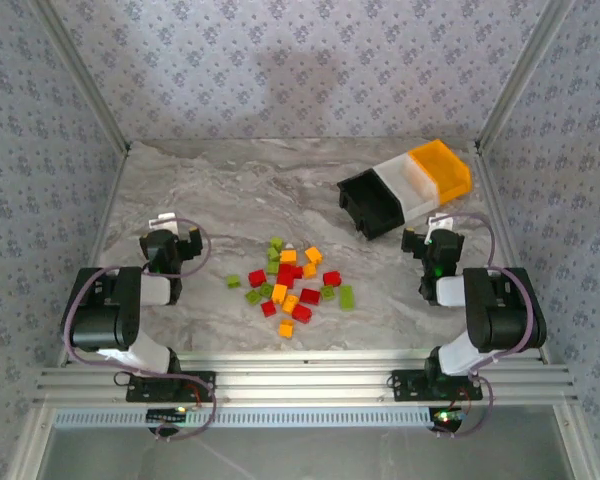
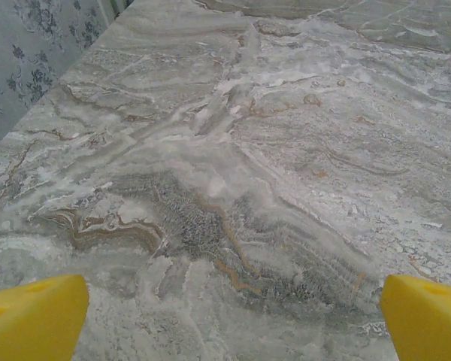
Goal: Sort the legos into containers by color
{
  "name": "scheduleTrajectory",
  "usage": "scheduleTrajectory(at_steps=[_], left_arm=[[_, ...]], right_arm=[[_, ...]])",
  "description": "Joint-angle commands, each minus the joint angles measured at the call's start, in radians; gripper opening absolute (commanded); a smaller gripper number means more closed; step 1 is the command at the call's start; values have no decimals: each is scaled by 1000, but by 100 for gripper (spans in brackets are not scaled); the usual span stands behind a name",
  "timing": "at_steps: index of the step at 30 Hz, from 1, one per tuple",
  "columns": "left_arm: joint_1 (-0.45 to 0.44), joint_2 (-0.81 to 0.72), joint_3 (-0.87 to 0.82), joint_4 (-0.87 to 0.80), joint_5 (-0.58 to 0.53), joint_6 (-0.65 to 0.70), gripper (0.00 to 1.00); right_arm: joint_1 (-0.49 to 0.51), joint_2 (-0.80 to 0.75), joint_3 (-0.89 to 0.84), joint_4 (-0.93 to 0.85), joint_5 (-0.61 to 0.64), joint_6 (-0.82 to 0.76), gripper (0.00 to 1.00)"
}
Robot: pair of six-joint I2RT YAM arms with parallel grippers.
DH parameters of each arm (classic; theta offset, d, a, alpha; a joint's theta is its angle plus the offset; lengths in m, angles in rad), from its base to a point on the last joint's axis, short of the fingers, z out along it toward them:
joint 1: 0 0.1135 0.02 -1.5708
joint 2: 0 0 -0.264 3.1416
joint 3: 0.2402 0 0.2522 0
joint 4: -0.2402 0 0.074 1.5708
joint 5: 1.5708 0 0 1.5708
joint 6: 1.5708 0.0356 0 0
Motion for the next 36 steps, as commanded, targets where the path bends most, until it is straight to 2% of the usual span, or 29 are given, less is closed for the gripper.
scheduleTrajectory(at_steps=[1,36], left_arm=[[-5,-14,23,13,3,2,99],[0,-14,24,12,14,1,99]], right_arm=[[-1,-13,14,16,-5,2,100],[-5,-13,16,14,-10,4,100]])
